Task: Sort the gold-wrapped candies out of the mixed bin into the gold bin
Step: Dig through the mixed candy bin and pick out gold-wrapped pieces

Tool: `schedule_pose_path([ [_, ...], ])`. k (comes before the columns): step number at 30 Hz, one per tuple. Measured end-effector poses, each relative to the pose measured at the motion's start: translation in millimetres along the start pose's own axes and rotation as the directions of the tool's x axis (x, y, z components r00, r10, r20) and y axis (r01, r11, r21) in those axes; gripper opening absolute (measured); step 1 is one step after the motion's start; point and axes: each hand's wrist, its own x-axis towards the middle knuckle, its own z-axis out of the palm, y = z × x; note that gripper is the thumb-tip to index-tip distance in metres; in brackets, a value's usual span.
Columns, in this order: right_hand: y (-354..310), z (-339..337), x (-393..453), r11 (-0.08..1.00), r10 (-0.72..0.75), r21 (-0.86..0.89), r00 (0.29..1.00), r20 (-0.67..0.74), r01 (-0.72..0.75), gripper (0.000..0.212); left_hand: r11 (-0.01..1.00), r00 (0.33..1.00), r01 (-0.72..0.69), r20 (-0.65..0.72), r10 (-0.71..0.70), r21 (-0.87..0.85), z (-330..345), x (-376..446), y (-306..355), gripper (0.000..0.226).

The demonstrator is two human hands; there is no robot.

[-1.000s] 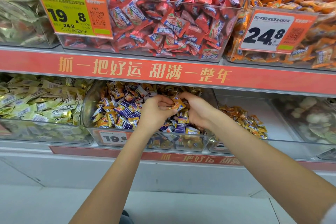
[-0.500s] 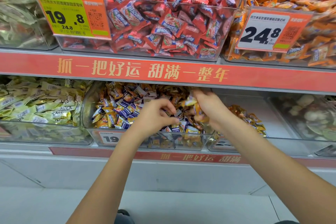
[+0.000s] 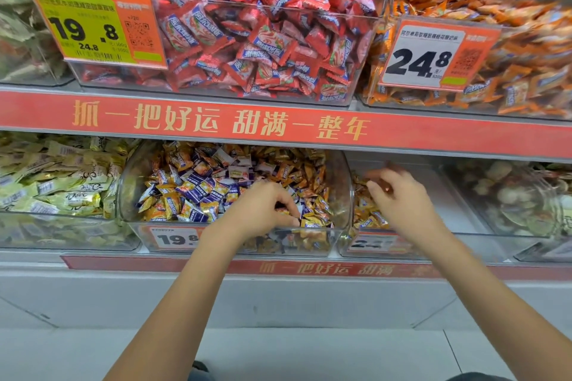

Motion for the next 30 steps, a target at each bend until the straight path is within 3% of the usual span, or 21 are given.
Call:
schedule_pose_path([
  [1,-15,0,-9,0.989,-0.144,0.003,0.985,-0.096,0.145,0.021,1.0,1.0,0.004,0.011,-0.004,0.022,0,1,0,0.01],
  [2,-30,2,-18,0.959,-0.282,0.007,0.954,-0.097,0.284,0.02,0.999,1.0,0.006,0.017,-0.007,0.047,-1,3,-1,0.01],
  [4,-58,13,-26,0.894,-0.438,-0.023,0.882,0.173,0.448,0.027,0.994,1.0,0.007,0.01,-0.008,0.111,-5,3,-5,0.01],
  [6,-70,31,-21,0.848,-0.384,-0.142,0.777,0.5,0.511,0.042,0.988,1.0,0.022,-0.004,-0.022,0.15,-11,1,-11,0.015],
  [7,-72,38,-16,0.828,-0.339,-0.187,0.738,0.583,0.528,0.048,0.989,0.999,0.032,0.001,-0.033,0.144,-13,-1,-13,0.016],
  [14,-72,56,-7,0.86,-0.256,-0.124,0.63,0.733,0.495,0.041,0.999,1.0,0.013,0.011,-0.014,0.037,-16,-9,-18,0.011],
  [21,-64,41,-8,0.901,-0.433,0.191,0.779,0.454,0.389,0.024,1.0,1.0,0.012,0.011,-0.012,0.026,-18,-11,-18,0.013],
  [25,-66,45,-5,0.866,-0.459,-0.023,0.813,0.358,0.499,0.028,1.0,1.0,0.014,0.013,-0.015,0.026,-19,-12,-17,0.013],
  [28,-62,43,-5,0.914,-0.406,0.078,0.901,0.153,0.399,0.028,0.999,1.0,0.021,0.012,-0.022,0.029,-18,-12,-17,0.012],
  [30,-62,43,-4,0.913,-0.407,-0.017,0.913,0.029,0.407,0.032,0.999,1.0,0.027,0.004,-0.027,0.037,-18,-13,-17,0.011],
])
